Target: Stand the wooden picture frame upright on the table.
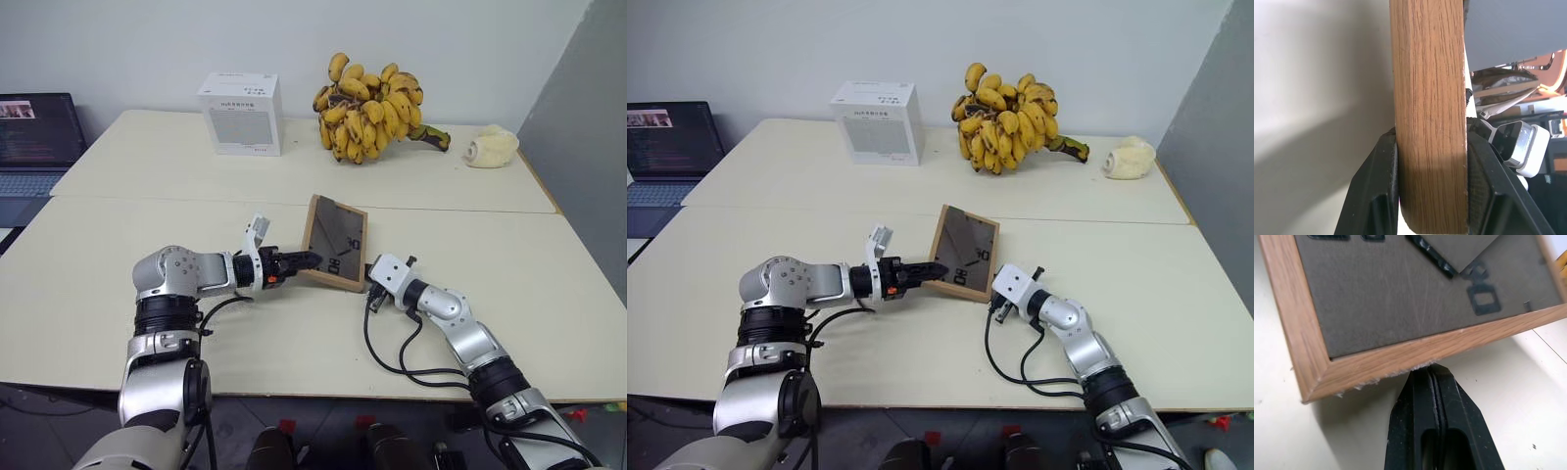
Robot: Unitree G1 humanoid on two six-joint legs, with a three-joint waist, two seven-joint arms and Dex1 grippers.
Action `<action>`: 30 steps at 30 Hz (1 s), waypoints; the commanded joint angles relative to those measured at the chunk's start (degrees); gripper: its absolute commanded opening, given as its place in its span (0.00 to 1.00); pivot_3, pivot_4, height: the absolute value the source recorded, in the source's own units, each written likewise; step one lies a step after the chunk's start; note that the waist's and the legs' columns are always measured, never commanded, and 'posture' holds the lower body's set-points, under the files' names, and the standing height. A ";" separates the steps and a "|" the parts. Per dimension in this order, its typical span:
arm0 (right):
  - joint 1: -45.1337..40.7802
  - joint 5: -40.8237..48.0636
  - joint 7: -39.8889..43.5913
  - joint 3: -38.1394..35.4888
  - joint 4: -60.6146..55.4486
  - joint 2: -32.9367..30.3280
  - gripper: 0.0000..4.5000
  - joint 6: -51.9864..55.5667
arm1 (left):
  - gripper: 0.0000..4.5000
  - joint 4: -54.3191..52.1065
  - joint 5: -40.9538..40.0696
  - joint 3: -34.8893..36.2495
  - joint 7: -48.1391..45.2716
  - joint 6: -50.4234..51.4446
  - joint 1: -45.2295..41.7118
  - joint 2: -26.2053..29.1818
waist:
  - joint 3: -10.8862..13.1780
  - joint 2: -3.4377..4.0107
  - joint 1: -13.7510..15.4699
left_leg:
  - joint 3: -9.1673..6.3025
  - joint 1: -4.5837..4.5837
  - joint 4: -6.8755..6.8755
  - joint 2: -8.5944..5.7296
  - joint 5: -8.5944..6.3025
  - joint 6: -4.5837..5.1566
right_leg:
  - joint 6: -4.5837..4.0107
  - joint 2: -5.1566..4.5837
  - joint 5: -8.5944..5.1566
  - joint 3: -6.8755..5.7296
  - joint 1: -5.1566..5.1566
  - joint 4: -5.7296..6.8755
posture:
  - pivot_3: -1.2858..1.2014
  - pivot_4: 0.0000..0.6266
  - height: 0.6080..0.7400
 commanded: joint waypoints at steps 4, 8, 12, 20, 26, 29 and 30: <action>3.15 6.87 5.44 -8.31 -13.50 -8.15 0.14 6.61 | 0.29 -11.61 -2.16 0.04 -4.01 -8.02 0.89 3.38 | 0.06 0.08 -0.03 | 0.01 -0.04 0.00 -0.01 0.00 0.00 | 0.01 -0.01 0.00 0.02 -0.04 -0.01 | 0.52 0.24 1.00; 4.09 15.96 9.65 -14.44 -26.76 -12.14 0.34 19.32 | 0.29 -17.58 -2.43 0.61 -3.95 -11.74 2.19 4.34 | 0.16 0.24 0.03 | 0.00 -0.10 0.00 -0.01 0.00 0.00 | 0.01 0.00 -0.01 0.02 -0.08 -0.02 | 0.52 0.24 1.00; -1.90 31.15 9.79 -21.19 -40.30 -13.64 0.53 39.15 | 0.29 -23.61 -3.20 0.22 -4.00 -13.52 3.85 5.43 | 0.25 0.38 -0.26 | 0.01 -0.10 0.00 0.00 -0.01 0.01 | 0.02 0.00 -0.02 0.04 -0.11 -0.01 | 0.52 0.24 1.00; -19.54 51.99 -1.21 -26.63 -44.41 -4.20 0.79 60.46 | 0.29 -31.18 -6.89 -1.57 -5.09 -13.03 3.56 6.73 | 0.28 0.40 -0.24 | -0.01 -0.34 0.00 0.00 -0.01 0.02 | 0.01 0.01 -0.01 0.03 -0.34 -0.02 | 0.52 0.24 1.00; -21.79 52.79 -4.06 -24.39 -40.33 -0.36 0.79 59.87 | 0.29 -32.60 -9.21 -2.09 -4.44 -12.86 1.86 7.31 | 0.29 0.41 0.11 | -0.02 -0.47 0.00 -0.03 -0.01 0.03 | 0.00 -0.02 -0.01 0.01 -0.44 -0.10 | 0.52 0.24 1.00; -21.39 51.33 -3.79 -23.01 -38.30 0.40 0.79 57.66 | 0.29 -33.05 -10.40 -1.87 -3.89 -12.51 1.34 7.47 | 0.31 0.44 -0.07 | -0.01 -0.47 -0.01 -0.02 -0.02 0.03 | 0.03 -0.01 -0.02 0.00 -0.47 -0.07 | 0.52 0.24 1.00; -21.24 51.09 -3.70 -22.76 -37.88 0.40 0.79 57.11 | 0.29 -33.12 -10.67 -1.86 -3.74 -12.50 1.28 7.58 | 0.32 0.46 -0.11 | -0.01 -0.46 -0.02 -0.02 -0.02 0.03 | 0.02 -0.01 -0.02 0.00 -0.47 -0.07 | 0.52 0.24 1.00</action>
